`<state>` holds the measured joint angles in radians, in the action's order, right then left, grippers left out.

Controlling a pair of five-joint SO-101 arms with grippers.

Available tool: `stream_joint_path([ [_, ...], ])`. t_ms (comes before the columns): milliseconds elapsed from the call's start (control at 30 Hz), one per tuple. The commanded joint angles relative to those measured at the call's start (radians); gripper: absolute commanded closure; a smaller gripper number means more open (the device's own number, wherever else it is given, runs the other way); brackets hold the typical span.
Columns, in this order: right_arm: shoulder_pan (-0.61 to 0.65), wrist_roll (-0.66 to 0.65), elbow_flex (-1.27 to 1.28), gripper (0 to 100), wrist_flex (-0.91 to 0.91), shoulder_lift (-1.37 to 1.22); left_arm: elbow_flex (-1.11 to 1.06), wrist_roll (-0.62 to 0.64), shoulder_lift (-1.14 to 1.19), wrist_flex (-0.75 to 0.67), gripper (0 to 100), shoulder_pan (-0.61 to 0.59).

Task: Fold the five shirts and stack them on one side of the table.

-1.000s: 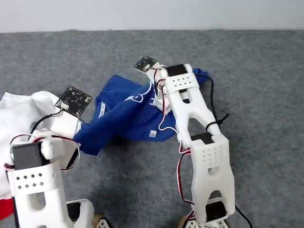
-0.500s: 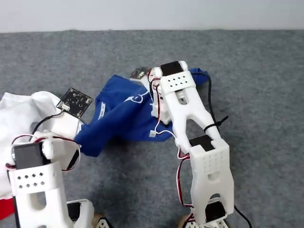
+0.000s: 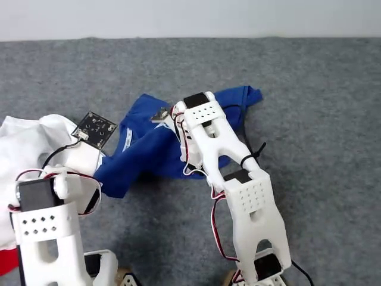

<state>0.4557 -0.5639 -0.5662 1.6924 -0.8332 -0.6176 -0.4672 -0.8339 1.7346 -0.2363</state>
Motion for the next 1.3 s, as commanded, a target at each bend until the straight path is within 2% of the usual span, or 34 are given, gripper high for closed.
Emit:
stream_joint_path([
  [0,0.008,0.008,-0.009,75.3,-0.031,-0.027,0.005,0.006,-0.012,0.002,99,-0.005],
  [100,0.007,0.006,-0.009,78.4,-0.019,-0.048,0.005,0.006,-0.012,0.002,99,-0.005],
  [300,0.007,0.008,-0.009,99.3,-0.008,-0.076,0.005,0.006,-0.012,0.002,99,-0.005],
  [567,-0.128,0.008,-0.068,99.0,0.097,0.019,0.004,0.005,-0.015,0.002,99,-0.005],
  [900,-0.320,0.002,0.002,99.0,0.104,0.466,0.041,0.003,-0.018,0.009,99,0.003],
  [1167,-0.354,-0.025,0.020,98.8,0.099,0.878,0.332,0.002,-0.011,-0.006,99,0.002],
  [1267,-0.355,-0.020,0.017,98.8,0.091,1.009,0.435,0.002,-0.011,-0.097,99,-0.002],
])
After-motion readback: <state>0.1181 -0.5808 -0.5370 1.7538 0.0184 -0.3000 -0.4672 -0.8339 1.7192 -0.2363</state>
